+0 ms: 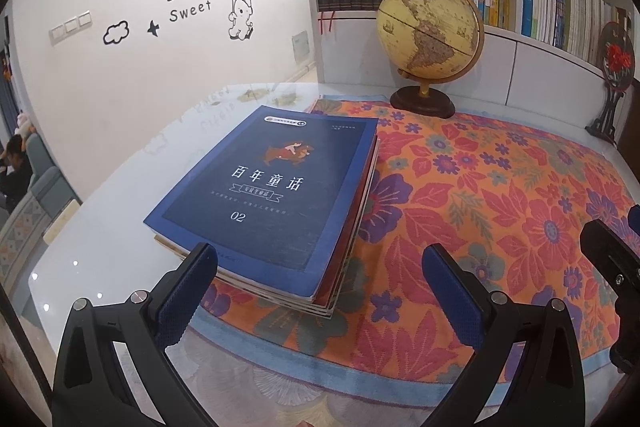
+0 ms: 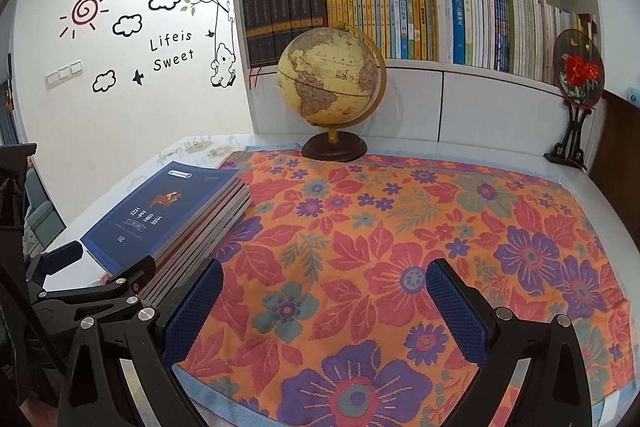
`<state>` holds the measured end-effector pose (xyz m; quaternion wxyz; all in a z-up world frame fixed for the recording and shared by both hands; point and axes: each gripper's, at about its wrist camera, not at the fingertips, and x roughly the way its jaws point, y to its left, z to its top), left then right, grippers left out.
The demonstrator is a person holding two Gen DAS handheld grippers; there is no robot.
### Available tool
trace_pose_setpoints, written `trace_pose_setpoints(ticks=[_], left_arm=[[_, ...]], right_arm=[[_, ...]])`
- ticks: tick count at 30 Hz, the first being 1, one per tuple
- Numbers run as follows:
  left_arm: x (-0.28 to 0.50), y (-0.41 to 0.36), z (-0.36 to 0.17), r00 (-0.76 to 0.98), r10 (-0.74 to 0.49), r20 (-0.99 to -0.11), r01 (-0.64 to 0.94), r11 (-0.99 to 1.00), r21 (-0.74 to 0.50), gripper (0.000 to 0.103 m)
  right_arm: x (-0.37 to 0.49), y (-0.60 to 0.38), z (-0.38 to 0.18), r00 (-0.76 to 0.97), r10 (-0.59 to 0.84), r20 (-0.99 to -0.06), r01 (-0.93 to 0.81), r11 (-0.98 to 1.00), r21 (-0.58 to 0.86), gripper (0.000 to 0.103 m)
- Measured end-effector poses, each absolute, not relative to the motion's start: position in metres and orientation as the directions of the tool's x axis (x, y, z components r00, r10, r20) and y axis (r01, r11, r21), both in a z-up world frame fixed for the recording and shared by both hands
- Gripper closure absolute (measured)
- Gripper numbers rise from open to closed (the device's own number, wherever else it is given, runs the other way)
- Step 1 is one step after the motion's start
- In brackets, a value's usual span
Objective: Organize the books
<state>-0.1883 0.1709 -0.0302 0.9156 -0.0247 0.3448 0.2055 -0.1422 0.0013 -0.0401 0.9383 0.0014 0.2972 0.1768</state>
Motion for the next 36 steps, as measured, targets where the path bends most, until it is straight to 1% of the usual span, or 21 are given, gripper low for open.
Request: trace_pose_setpoints(ticks=[8,26,36], left_arm=[[-0.186,0.164,-0.032,0.689,0.338,-0.641,-0.365,0.926,0.096,0.000],[-0.180,0.149,-0.039,0.724,0.248,-0.644,-0.249,0.964,0.091,0.000],[-0.178,0.145,-0.041,0.731,0.229,-0.643,-0.226,0.970,0.088,0.000]], right_arm=[[-0.139,-0.001,-0.042,0.757,0.327,-0.567,-0.328,0.939,0.104,0.002],[-0.135,-0.006,-0.047,0.755,0.306,-0.580,-0.303,0.947,0.106,0.002],[-0.132,-0.006,-0.050,0.751,0.288,-0.595,-0.291,0.952,0.094,0.002]])
